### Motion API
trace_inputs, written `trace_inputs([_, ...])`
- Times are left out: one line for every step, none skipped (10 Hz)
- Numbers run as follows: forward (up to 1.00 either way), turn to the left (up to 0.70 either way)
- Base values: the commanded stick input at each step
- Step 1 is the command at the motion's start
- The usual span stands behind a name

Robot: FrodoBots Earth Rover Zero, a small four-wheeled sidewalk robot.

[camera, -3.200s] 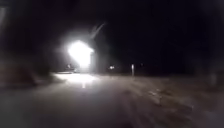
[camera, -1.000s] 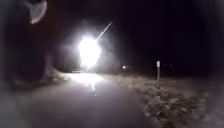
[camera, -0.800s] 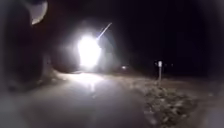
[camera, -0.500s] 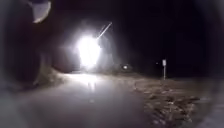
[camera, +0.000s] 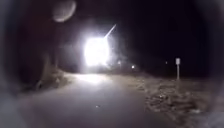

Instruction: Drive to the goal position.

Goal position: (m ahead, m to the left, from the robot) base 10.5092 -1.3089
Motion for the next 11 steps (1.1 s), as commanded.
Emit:
trace_inputs([1.00, 0.00])
trace_inputs([1.00, 0.00])
trace_inputs([1.00, 0.00])
trace_inputs([1.00, 0.00])
trace_inputs([1.00, 0.00])
trace_inputs([1.00, 0.00])
trace_inputs([1.00, 0.00])
trace_inputs([1.00, 0.00])
trace_inputs([1.00, 0.00])
trace_inputs([1.00, 0.00])
trace_inputs([1.00, 0.00])
